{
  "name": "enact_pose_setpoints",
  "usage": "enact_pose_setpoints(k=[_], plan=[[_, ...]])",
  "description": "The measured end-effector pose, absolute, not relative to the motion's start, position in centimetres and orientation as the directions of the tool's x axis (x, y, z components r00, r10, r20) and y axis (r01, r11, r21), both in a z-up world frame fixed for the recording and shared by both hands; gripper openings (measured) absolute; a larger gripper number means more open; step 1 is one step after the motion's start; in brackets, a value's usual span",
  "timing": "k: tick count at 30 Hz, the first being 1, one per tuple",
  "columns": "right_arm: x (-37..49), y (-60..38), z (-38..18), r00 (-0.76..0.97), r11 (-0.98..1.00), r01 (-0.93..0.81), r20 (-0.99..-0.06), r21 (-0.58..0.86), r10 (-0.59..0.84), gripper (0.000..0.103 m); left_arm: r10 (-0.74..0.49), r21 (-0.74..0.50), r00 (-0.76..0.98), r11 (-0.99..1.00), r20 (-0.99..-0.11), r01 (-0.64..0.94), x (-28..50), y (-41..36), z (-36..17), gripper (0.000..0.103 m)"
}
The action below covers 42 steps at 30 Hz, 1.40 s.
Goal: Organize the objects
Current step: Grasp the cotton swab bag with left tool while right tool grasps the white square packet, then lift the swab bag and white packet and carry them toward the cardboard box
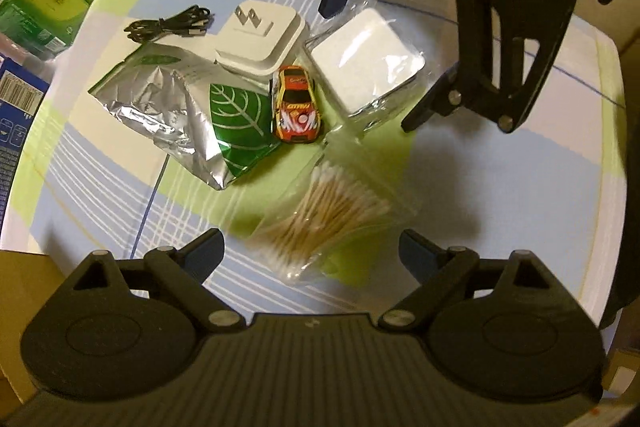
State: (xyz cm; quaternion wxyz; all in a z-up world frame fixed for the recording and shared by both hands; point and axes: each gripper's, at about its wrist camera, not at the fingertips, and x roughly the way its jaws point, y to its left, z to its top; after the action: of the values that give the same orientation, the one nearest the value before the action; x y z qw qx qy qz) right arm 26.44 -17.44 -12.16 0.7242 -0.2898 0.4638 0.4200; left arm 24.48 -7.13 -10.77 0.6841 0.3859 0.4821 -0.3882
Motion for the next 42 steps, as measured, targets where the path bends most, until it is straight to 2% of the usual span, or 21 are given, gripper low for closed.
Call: enact_pose_setpoints(k=[4,6,11,16,20,23,30,42], plan=[[27.2,-17.3,-13.2,0.205,0.509,-0.861,-0.922,-0.009,0.329,0.088,-0.148,0.149,0.215,0.364,-0.965,0.92,24.8,-7.3,-11.5,0.092],[27.3,-17.4,-13.3,0.206,0.537,-0.844,-0.924,-0.001,0.322,0.067,-0.13,0.154,0.209,0.342,-0.969,0.927,25.1,-7.5,-12.0,0.092],[26.6,-18.7,-12.7,0.214,0.588,-0.808,-0.916,0.029,0.34,0.065,-0.117,0.164,0.208,0.302,-0.971,0.939,25.9,-8.1,-12.7,0.086],[25.9,-20.3,-12.3,0.236,0.654,-0.755,-0.907,0.055,0.349,0.065,-0.122,0.123,0.161,0.271,-0.979,0.955,26.4,-9.1,-12.8,0.07],[25.4,-20.7,-11.8,0.253,0.699,-0.711,-0.9,0.077,0.356,0.065,-0.114,0.071,0.108,0.291,-0.988,0.954,26.2,-9.5,-12.5,0.038],[24.9,-20.8,-11.4,0.268,0.728,-0.681,-0.895,0.086,0.356,0.065,-0.104,0.044,0.084,0.338,-0.991,0.94,25.2,-9.3,-12.4,0.03],[22.5,-21.2,-9.1,0.305,0.779,-0.615,-0.874,0.122,0.378,0.065,-0.176,-0.062,0.068,0.643,-0.982,0.764,22.9,-6.8,-11.5,0.022],[15.3,-21.7,-2.8,0.472,0.874,-0.473,-0.806,0.111,0.358,0.065,-0.293,-0.142,0.302,0.889,-0.907,0.435,15.0,-3.2,-6.2,0.022]])
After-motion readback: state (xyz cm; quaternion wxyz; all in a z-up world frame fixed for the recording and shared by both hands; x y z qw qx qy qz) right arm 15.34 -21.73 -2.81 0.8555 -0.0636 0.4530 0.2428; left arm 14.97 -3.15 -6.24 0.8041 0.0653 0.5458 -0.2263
